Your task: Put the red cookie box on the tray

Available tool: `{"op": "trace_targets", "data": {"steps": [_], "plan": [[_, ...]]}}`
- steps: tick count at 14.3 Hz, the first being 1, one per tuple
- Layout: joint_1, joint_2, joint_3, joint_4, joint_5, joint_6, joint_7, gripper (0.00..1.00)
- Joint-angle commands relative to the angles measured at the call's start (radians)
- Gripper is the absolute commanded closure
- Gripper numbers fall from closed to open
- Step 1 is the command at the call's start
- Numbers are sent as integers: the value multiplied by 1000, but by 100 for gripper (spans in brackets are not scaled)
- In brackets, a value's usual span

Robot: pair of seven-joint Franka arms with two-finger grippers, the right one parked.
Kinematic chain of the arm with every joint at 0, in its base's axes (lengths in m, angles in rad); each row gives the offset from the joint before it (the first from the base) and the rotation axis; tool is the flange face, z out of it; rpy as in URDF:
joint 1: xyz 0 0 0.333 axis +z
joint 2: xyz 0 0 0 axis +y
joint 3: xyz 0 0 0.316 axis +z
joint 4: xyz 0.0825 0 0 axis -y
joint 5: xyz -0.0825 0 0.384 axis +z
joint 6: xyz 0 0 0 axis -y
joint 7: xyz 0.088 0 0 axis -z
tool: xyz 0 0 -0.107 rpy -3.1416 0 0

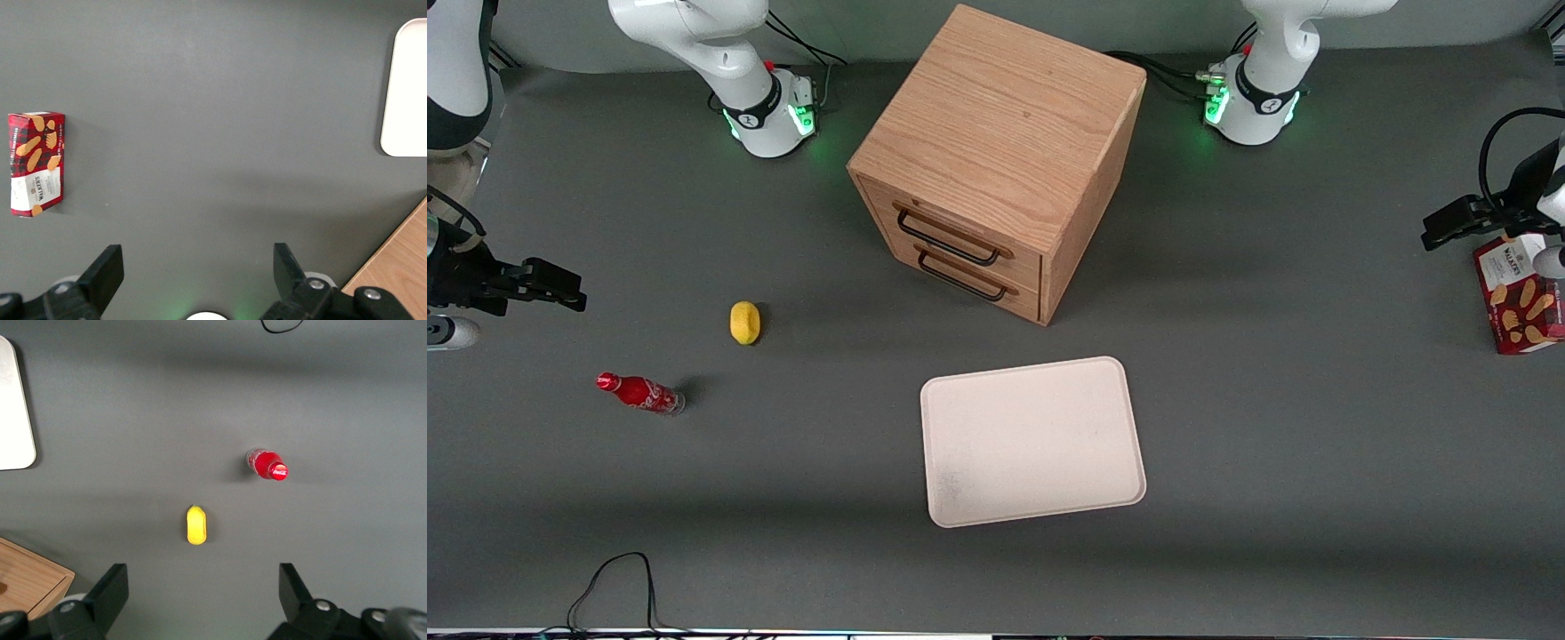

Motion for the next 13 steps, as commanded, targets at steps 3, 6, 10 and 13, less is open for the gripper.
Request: {"op": "trace_targets", "data": {"steps": [3, 6, 10, 13], "plan": [[-27, 29, 26, 64, 15, -56, -4, 0], [-27, 29, 24, 66, 33, -72, -4, 0], [-15, 41, 23, 66, 29, -72, 1, 0], [-15, 41, 23, 66, 21, -88, -1, 0]]}}
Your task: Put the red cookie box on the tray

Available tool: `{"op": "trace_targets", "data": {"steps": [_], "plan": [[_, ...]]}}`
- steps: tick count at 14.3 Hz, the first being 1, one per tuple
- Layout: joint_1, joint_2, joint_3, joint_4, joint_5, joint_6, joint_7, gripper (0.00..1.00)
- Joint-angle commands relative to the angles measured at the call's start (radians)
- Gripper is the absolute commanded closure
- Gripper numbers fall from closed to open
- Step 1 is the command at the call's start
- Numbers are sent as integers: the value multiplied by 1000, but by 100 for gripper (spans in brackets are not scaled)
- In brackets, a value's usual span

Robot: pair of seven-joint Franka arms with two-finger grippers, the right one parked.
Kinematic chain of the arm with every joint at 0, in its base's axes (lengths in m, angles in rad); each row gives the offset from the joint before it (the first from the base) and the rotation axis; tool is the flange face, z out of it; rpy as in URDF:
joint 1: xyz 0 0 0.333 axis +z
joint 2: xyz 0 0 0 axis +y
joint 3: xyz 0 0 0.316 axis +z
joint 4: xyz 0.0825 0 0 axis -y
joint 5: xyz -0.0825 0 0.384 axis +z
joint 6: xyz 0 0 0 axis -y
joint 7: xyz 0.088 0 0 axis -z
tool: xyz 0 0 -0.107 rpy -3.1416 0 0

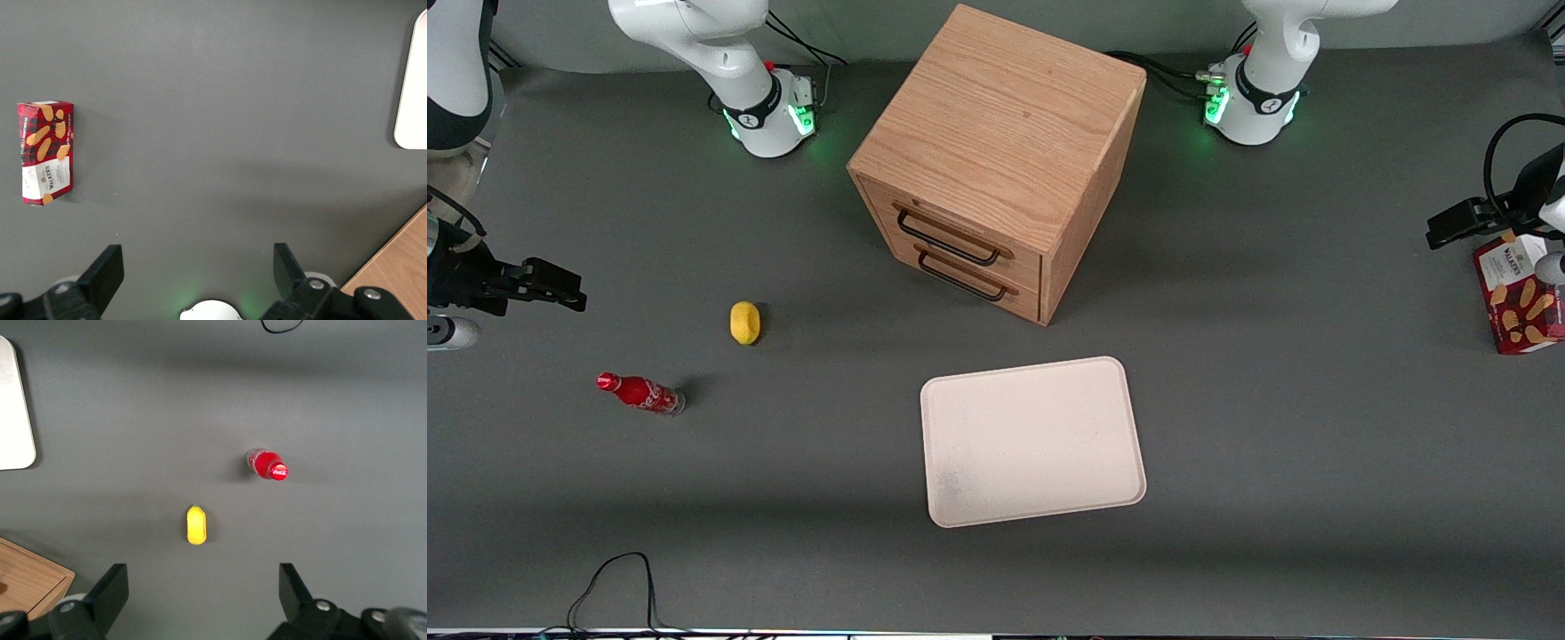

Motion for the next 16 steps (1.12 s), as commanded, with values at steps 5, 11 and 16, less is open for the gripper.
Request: {"op": "trace_targets", "data": {"steps": [5, 11, 16], "plan": [[2, 29, 10, 81, 7, -44, -4, 0], [200, 75, 10, 180, 17, -78, 119, 0], [437, 189, 10, 303, 20, -104, 455, 0]]}}
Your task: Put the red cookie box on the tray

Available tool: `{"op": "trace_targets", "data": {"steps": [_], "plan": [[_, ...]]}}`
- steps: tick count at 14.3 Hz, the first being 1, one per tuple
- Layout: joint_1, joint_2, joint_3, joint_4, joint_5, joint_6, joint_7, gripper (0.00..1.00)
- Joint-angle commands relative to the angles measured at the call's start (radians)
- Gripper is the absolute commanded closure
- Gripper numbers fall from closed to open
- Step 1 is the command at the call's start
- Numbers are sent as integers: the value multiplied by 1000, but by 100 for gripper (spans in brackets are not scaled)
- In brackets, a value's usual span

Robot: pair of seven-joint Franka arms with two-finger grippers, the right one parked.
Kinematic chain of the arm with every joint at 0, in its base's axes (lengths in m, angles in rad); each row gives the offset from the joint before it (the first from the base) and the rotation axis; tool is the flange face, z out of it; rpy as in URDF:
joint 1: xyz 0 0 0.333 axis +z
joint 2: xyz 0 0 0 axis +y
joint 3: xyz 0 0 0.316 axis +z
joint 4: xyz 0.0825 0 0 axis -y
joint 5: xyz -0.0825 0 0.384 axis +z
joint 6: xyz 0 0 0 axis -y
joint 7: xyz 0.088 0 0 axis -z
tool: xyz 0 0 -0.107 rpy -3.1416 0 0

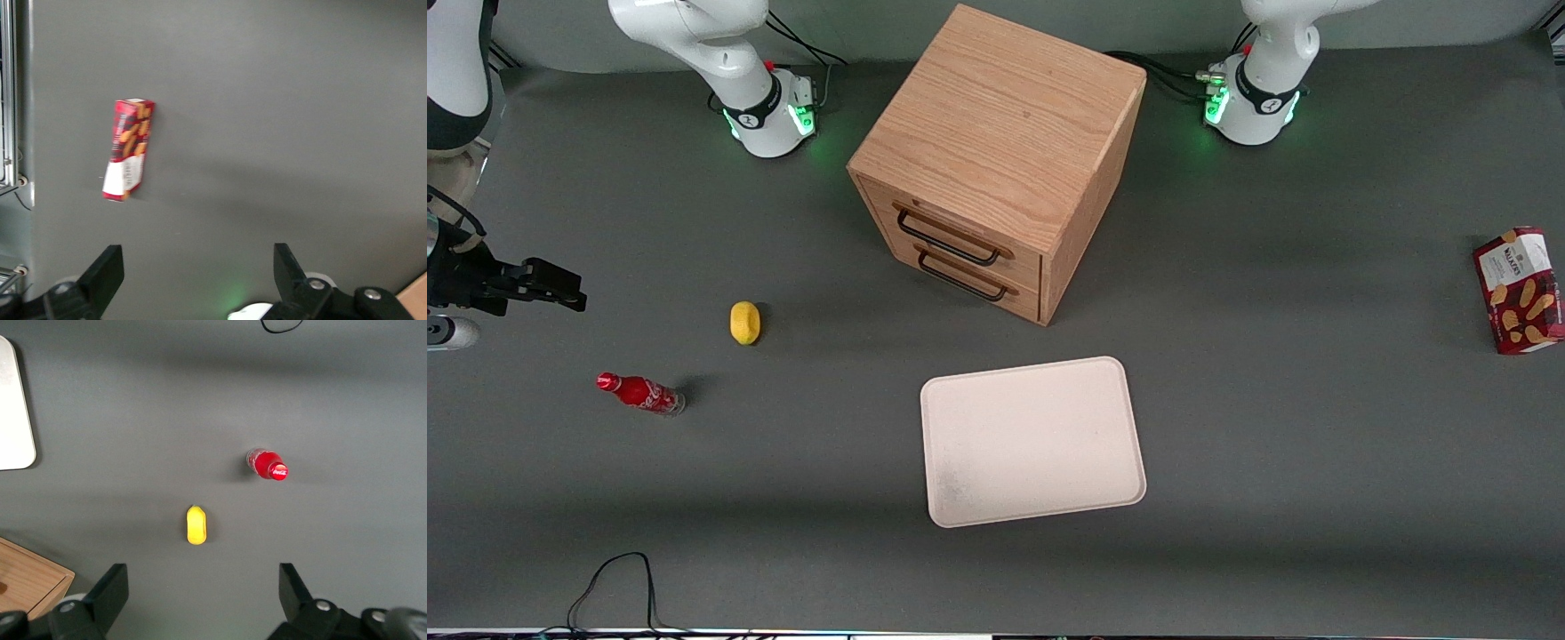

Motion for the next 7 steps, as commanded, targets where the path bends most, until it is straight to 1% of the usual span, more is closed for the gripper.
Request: {"op": "trace_targets", "data": {"steps": [1, 4, 7], "plan": [[129, 106, -11, 126, 6, -44, 223, 0], [241, 200, -11, 244, 23, -45, 406, 0], [299, 237, -11, 266, 37, -27, 506, 0]]}}
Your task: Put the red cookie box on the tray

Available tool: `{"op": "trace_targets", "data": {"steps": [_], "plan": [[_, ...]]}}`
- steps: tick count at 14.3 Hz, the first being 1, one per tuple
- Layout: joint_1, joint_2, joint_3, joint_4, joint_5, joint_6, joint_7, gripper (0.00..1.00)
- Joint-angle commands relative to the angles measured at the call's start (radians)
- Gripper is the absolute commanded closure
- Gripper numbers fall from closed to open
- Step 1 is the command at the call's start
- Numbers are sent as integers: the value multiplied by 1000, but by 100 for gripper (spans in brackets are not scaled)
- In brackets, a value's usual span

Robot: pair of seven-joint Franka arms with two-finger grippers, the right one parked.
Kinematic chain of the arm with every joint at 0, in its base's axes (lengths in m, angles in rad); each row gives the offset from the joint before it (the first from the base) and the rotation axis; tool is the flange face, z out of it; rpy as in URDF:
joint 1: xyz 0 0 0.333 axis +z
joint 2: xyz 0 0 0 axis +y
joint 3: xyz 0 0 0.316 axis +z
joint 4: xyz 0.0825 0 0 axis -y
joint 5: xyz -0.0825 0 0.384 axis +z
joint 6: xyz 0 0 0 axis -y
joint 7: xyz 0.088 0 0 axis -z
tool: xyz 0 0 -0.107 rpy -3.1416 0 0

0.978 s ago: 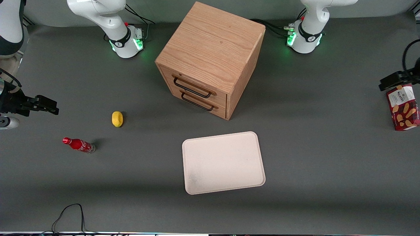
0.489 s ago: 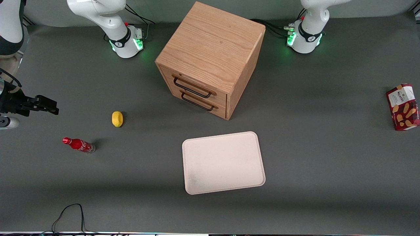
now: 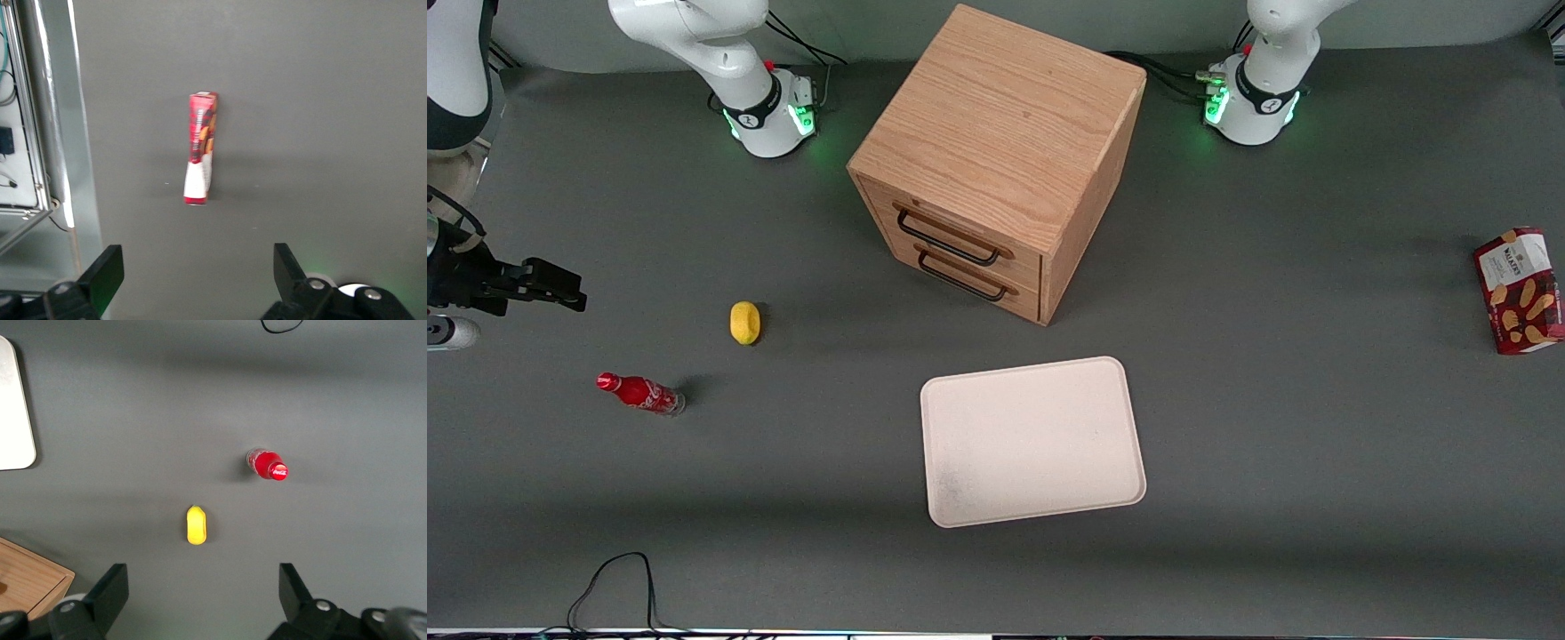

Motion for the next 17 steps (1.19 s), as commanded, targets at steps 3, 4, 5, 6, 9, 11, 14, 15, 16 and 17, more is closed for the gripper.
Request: {"op": "trace_targets", "data": {"steps": [3, 4, 5, 6, 9, 11, 14, 15, 16, 17], "plan": [[44, 54, -12, 58, 39, -20, 95, 0], [44, 53, -12, 25, 62, 1, 109, 0], [42, 43, -12, -33, 67, 48, 109, 0], [42, 42, -12, -76, 67, 79, 107, 0], [42, 43, -12, -232, 74, 212, 103, 0], [69, 30, -12, -394, 73, 367, 95, 0], [73, 63, -14, -503, 50, 544, 87, 0], [71, 65, -14, -544, 45, 595, 83, 0], [68, 66, -14, -589, 30, 648, 60, 0], [68, 69, -14, -624, 25, 697, 48, 0]]}}
